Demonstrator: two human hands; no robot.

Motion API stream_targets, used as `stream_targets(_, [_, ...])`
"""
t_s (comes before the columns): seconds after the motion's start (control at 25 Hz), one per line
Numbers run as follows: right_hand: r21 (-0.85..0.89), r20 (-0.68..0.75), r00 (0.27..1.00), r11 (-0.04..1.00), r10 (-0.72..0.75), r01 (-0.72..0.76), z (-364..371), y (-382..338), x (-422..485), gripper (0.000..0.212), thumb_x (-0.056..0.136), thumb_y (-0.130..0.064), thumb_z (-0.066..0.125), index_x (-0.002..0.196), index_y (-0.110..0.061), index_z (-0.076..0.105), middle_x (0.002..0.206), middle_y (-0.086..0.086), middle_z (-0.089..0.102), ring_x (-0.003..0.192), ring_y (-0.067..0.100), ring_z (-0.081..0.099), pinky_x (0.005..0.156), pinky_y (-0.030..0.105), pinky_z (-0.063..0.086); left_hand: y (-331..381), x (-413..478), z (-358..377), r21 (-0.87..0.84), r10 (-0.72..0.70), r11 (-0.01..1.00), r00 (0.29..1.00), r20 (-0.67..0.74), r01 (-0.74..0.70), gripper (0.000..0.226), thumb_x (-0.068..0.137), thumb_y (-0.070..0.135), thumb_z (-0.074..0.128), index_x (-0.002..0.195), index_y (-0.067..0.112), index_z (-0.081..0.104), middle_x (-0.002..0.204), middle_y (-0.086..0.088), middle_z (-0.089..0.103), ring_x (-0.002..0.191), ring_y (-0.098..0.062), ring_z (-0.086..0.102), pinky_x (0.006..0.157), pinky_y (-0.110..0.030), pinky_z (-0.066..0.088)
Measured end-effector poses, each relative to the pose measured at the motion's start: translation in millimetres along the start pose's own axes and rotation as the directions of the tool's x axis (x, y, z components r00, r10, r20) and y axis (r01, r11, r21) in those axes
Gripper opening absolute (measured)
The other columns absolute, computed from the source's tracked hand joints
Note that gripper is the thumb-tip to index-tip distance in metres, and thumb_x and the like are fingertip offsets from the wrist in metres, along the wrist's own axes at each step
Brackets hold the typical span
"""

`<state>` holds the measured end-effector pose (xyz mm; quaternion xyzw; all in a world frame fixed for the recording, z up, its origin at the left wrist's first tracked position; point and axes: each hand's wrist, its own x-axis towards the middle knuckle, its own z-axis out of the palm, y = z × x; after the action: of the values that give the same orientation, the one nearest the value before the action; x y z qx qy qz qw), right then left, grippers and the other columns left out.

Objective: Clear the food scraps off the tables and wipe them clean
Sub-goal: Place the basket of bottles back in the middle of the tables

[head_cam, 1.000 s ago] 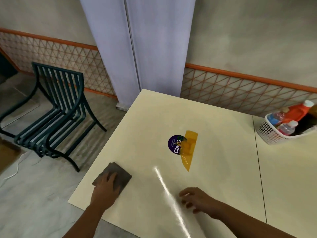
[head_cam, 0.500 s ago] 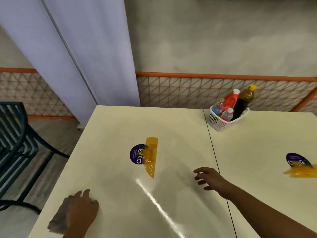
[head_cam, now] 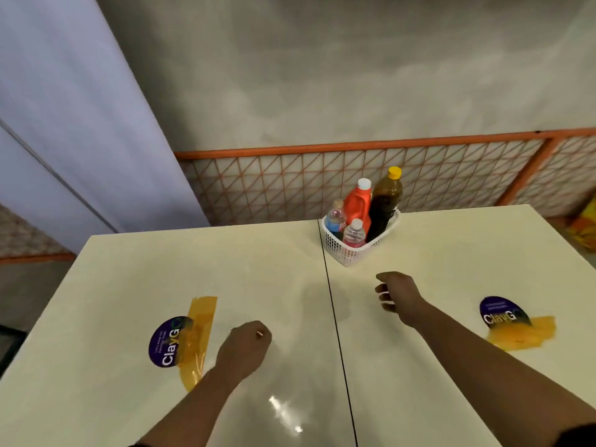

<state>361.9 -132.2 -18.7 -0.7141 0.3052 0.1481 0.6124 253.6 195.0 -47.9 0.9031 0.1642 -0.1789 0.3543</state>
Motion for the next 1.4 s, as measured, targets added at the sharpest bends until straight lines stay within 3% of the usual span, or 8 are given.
stream_targets(0.2, [0.016,-0.012,1.0,1.0,-0.008,0.008,-18,-36,92,0.022,0.095,-0.028,0.063,0.102,-0.007,0.062,0.082,0.011,0.059,0.068,0.024,0.055,0.066,0.036,0.054,155,88,62,-0.453,-0.087,0.879,0.984,0.157,0.15,0.024,0.092,0.033,0.059,0.094,0.012,0.07,0.09,-0.007,0.075,0.063,-0.019,0.064,0.058,-0.03,0.051])
stream_targets(0.36, [0.157,0.07,0.997,0.986,0.043,-0.054,-12,-49,139,0.027,0.094,-0.033,0.068,0.107,-0.012,0.058,0.102,0.01,0.059,0.094,0.029,0.061,0.08,0.046,0.06,223,140,78,-0.608,-0.144,0.763,0.974,0.173,0.221,0.038,0.097,0.05,0.05,0.109,0.015,0.06,0.103,-0.007,0.07,0.084,-0.022,0.07,0.068,-0.038,0.062])
stream_targets(0.56, [0.279,0.076,0.997,0.96,-0.033,0.01,3,-51,166,0.006,0.091,-0.012,0.06,0.096,-0.008,0.061,0.101,0.012,0.061,0.09,0.026,0.061,0.074,0.042,0.06,238,167,84,-0.52,-0.183,0.819,0.969,0.164,0.243,0.03,0.099,0.042,0.051,0.108,0.013,0.053,0.098,-0.015,0.068,0.071,-0.03,0.074,0.057,-0.034,0.061])
stream_targets(0.76, [0.293,0.136,0.991,0.956,-0.012,-0.028,23,-50,168,0.014,0.086,-0.01,0.061,0.1,-0.007,0.065,0.105,0.016,0.066,0.091,0.029,0.064,0.075,0.038,0.062,223,185,75,-0.539,-0.167,0.815,0.977,0.131,0.212,0.026,0.102,0.03,0.044,0.11,0.007,0.055,0.089,-0.011,0.063,0.065,-0.026,0.068,0.061,-0.035,0.059])
stream_targets(0.92, [0.302,0.096,0.995,0.952,0.013,-0.041,38,-48,164,0.026,0.084,-0.016,0.062,0.109,-0.008,0.066,0.115,0.016,0.067,0.099,0.029,0.066,0.071,0.036,0.061,217,193,70,-0.464,-0.135,0.875,0.99,0.04,0.138,0.026,0.102,0.026,0.041,0.106,0.005,0.056,0.086,-0.012,0.061,0.068,-0.026,0.065,0.066,-0.04,0.061])
stream_targets(1.08, [0.36,0.172,0.985,0.931,-0.004,-0.059,42,-52,156,0.019,0.088,-0.013,0.063,0.106,-0.012,0.065,0.119,0.014,0.067,0.105,0.028,0.065,0.075,0.034,0.058,214,203,70,-0.473,-0.098,0.88,0.989,-0.113,0.033,0.026,0.101,0.027,0.042,0.101,0.004,0.056,0.1,-0.017,0.064,0.073,-0.026,0.065,0.064,-0.04,0.062])
stream_targets(1.28, [0.219,0.368,0.929,0.969,0.029,-0.117,57,-50,131,0.036,0.097,-0.028,0.065,0.13,-0.016,0.055,0.13,0.001,0.056,0.117,0.023,0.052,0.079,0.04,0.055,192,217,48,-0.538,-0.215,0.837,0.964,-0.158,0.099,0.029,0.101,0.028,0.044,0.106,0.001,0.056,0.103,-0.02,0.063,0.07,-0.027,0.064,0.067,-0.043,0.062])
stream_targets(1.4, [0.154,0.384,0.922,0.981,0.054,-0.122,57,-40,125,0.021,0.098,-0.022,0.06,0.119,-0.02,0.056,0.11,-0.001,0.054,0.099,0.015,0.051,0.094,0.048,0.05,173,227,26,-0.517,-0.252,0.846,0.952,-0.174,0.13,0.028,0.103,0.029,0.044,0.108,0.004,0.055,0.106,-0.019,0.064,0.073,-0.027,0.065,0.066,-0.041,0.061])
